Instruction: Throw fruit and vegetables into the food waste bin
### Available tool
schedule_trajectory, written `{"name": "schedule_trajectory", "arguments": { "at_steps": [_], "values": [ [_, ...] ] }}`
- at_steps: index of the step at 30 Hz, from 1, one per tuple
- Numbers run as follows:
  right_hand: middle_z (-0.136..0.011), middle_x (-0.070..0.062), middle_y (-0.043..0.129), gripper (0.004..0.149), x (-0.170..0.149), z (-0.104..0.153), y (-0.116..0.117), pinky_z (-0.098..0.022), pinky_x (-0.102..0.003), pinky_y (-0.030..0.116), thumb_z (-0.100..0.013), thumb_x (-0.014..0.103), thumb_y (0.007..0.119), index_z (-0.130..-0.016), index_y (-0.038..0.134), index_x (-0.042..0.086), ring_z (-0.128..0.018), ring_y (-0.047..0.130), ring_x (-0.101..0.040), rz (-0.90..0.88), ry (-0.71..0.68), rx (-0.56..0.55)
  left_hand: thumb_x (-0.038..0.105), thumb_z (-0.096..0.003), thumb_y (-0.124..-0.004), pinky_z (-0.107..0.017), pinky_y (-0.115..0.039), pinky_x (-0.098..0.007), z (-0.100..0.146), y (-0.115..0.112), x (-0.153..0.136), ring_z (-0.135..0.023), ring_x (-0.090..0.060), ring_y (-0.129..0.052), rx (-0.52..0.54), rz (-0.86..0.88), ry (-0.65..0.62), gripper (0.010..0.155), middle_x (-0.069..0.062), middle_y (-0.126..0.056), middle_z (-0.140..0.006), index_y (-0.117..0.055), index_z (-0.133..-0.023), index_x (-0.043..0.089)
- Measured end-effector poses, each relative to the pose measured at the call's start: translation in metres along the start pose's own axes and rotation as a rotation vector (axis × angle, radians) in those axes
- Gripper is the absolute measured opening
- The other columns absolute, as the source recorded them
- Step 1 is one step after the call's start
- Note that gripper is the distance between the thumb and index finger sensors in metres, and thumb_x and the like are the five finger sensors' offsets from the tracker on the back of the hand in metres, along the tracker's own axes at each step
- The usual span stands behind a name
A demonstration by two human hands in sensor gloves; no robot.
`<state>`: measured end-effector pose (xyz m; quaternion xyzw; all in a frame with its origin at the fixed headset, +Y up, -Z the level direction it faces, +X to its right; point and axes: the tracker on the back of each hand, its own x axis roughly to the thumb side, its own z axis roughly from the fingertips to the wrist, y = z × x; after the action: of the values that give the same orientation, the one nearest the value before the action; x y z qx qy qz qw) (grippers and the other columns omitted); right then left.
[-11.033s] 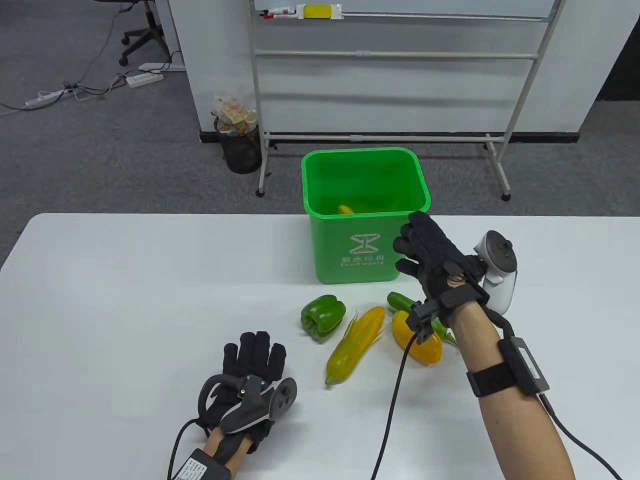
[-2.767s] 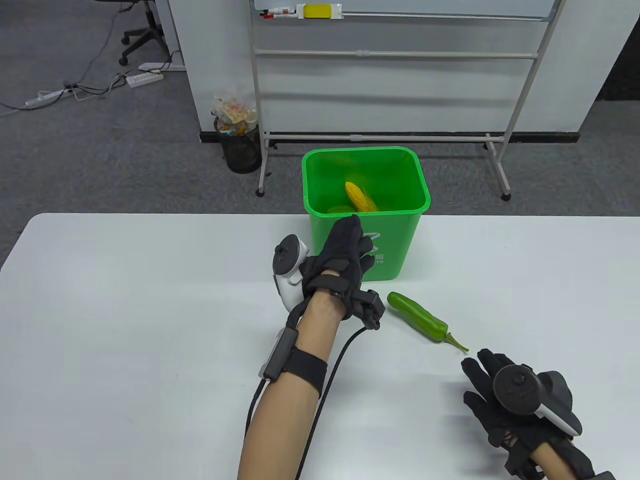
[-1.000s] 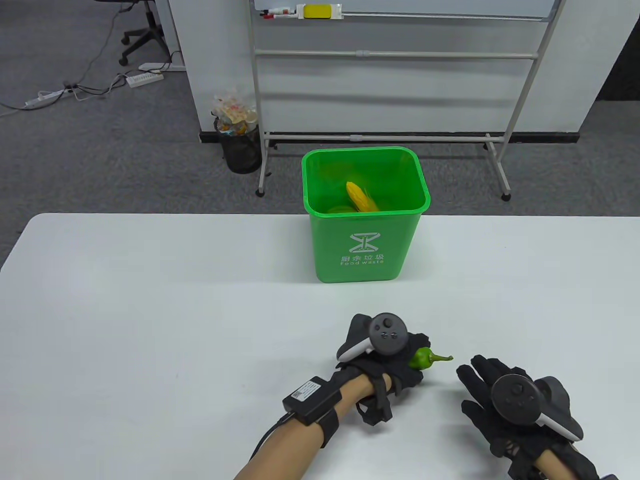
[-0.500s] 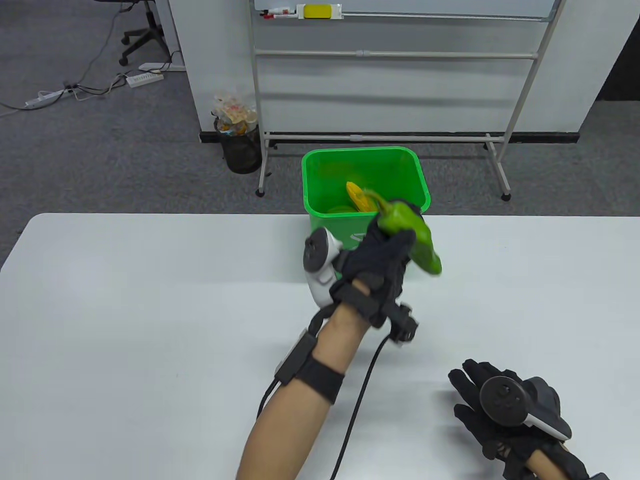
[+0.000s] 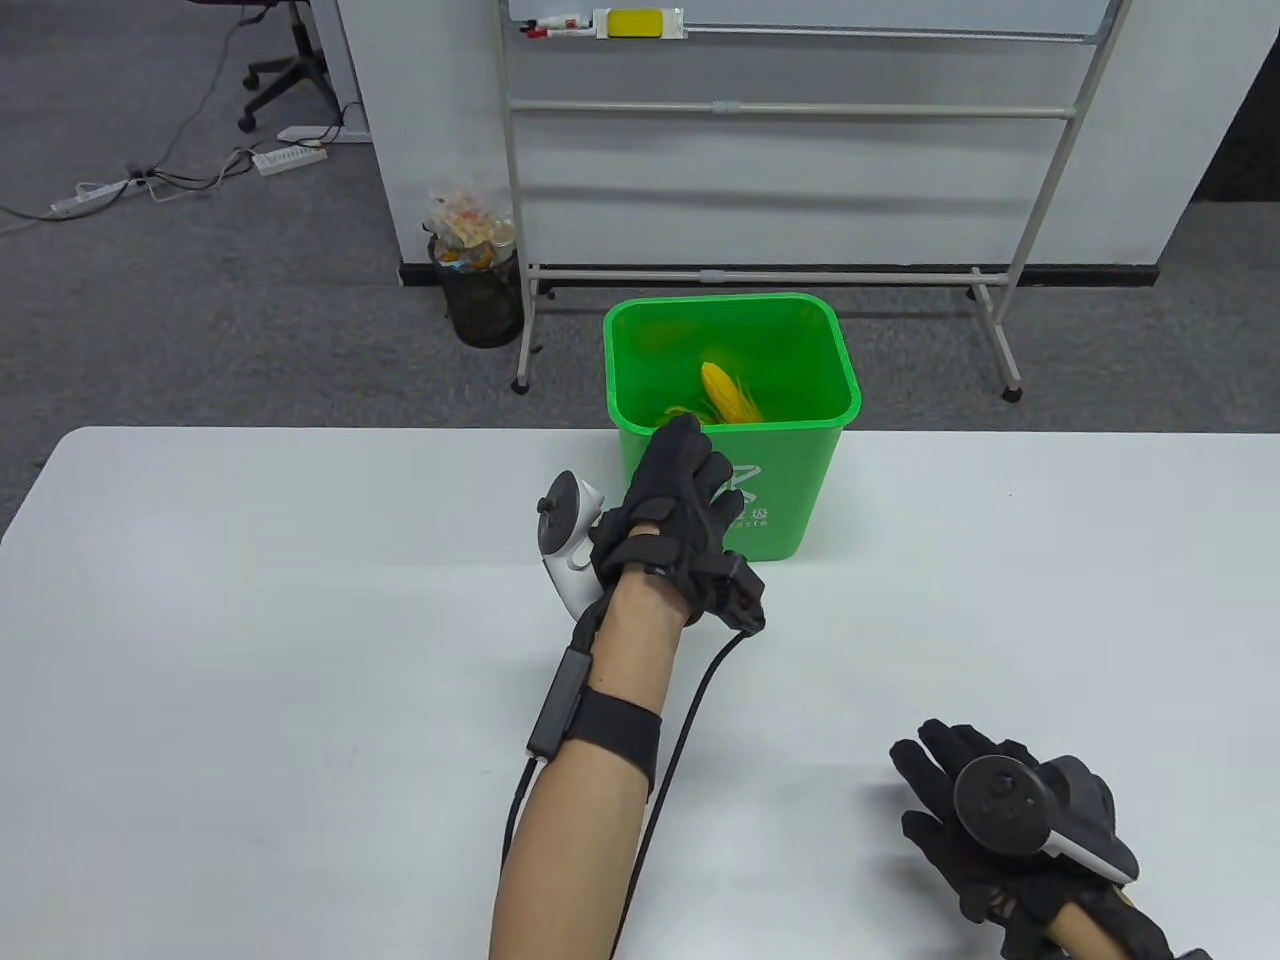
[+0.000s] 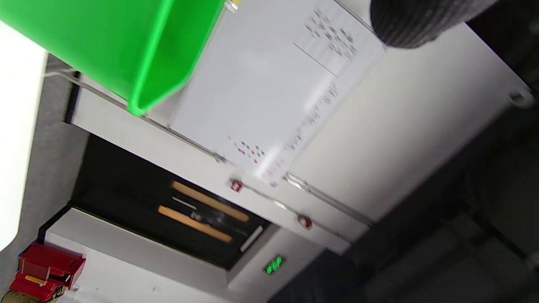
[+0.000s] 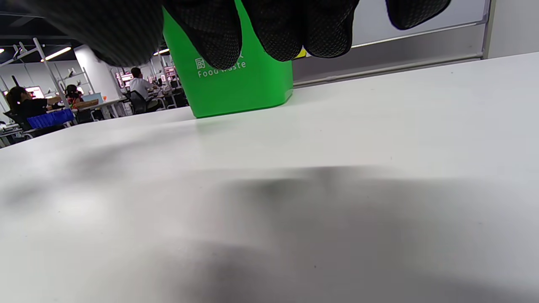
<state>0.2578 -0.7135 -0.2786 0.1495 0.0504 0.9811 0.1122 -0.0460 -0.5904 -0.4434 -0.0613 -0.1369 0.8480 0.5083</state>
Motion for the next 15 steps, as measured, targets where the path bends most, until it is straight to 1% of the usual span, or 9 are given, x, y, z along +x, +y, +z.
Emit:
{"name": "schedule_trajectory", "arguments": {
  "at_steps": [2,4,5,7,8,10,12,13,15],
  "values": [
    [-0.114,-0.014,0.049,0.072,0.001,0.0,-0.001,-0.072,-0.073,0.042,-0.043,0.05,0.073,-0.106,0.056,0.022,-0.108,0.054,-0.045,-0.002,-0.001,-0.007,0.063,-0.05,-0.067,-0.071,-0.046,-0.067,0.013,-0.013,0.021,-0.103,-0.051,-0.039,-0.099,-0.072,-0.1,0.093,-0.024,-0.02,-0.113,-0.016,-0.106,0.01],
    [-0.113,-0.014,0.049,0.072,0.003,0.0,0.0,-0.072,-0.073,0.042,-0.043,0.05,0.073,-0.106,0.056,0.022,-0.108,0.054,-0.045,-0.001,-0.006,-0.013,0.063,-0.05,-0.068,-0.071,-0.046,-0.068,0.029,-0.028,0.04,-0.103,-0.052,-0.041,-0.198,-0.149,-0.203,0.09,-0.022,-0.025,-0.114,-0.021,-0.107,0.011],
    [-0.114,-0.014,0.049,0.072,0.005,0.001,0.0,-0.072,-0.073,0.042,-0.043,0.05,0.073,-0.106,0.056,0.022,-0.108,0.054,-0.045,0.003,-0.009,-0.017,0.063,-0.0499,-0.068,-0.071,-0.046,-0.068,0.043,-0.036,0.05,-0.104,-0.051,-0.041,-0.235,-0.229,-0.268,0.089,-0.021,-0.027,-0.115,-0.024,-0.107,0.012],
    [-0.114,-0.014,0.049,0.072,0.008,0.001,-0.001,-0.072,-0.073,0.042,-0.042,0.051,0.073,-0.106,0.056,0.022,-0.108,0.054,-0.044,0.006,-0.02,-0.029,0.062,-0.0484,-0.07,-0.071,-0.046,-0.07,0.065,-0.046,0.062,-0.103,-0.052,-0.043,-0.24,-0.408,-0.383,0.087,-0.021,-0.032,-0.114,-0.029,-0.108,0.012],
    [-0.114,-0.014,0.049,0.072,0.011,0.001,-0.001,-0.072,-0.073,0.042,-0.042,0.051,0.073,-0.106,0.056,0.022,-0.108,0.054,-0.044,0.009,-0.029,-0.038,0.061,-0.0475,-0.07,-0.07,-0.048,-0.07,0.08,-0.051,0.066,-0.102,-0.052,-0.046,-0.213,-0.555,-0.45,0.087,-0.021,-0.036,-0.114,-0.032,-0.107,0.012],
    [-0.114,-0.014,0.049,0.072,0.018,0.002,-0.002,-0.072,-0.073,0.042,-0.042,0.051,0.073,-0.107,0.056,0.023,-0.108,0.054,-0.044,0.021,-0.054,-0.07,0.061,-0.0468,-0.071,-0.067,-0.058,-0.065,0.104,-0.053,0.062,-0.098,-0.05,-0.06,-0.171,-0.786,-0.523,0.082,-0.021,-0.047,-0.112,-0.041,-0.106,0.012],
    [-0.114,-0.013,0.048,0.072,0.023,0.003,-0.003,-0.073,-0.073,0.041,-0.042,0.05,0.073,-0.106,0.056,0.023,-0.109,0.053,-0.044,0.045,-0.067,-0.109,0.059,-0.0453,-0.072,-0.064,-0.065,-0.061,0.123,-0.053,0.05,-0.09,-0.049,-0.07,-0.191,-0.923,-0.551,0.078,-0.021,-0.059,-0.107,-0.051,-0.104,0.012],
    [-0.114,-0.013,0.048,0.072,0.026,0.004,-0.003,-0.073,-0.073,0.041,-0.042,0.05,0.074,-0.107,0.056,0.023,-0.109,0.053,-0.044,0.056,-0.074,-0.125,0.059,-0.0453,-0.073,-0.063,-0.065,-0.062,0.13,-0.053,0.044,-0.089,-0.05,-0.07,-0.209,-0.968,-0.546,0.077,-0.022,-0.06,-0.106,-0.053,-0.103,0.012],
    [-0.115,-0.013,0.047,0.073,0.032,0.007,-0.005,-0.074,-0.073,0.04,-0.042,0.05,0.074,-0.107,0.055,0.024,-0.11,0.051,-0.044,0.08,-0.096,-0.169,0.059,-0.0447,-0.074,-0.065,-0.06,-0.066,0.151,-0.046,0.02,-0.093,-0.052,-0.065,-0.243,-1.196,-0.507,0.078,-0.022,-0.056,-0.109,-0.052,-0.104,0.012]
  ]
}}
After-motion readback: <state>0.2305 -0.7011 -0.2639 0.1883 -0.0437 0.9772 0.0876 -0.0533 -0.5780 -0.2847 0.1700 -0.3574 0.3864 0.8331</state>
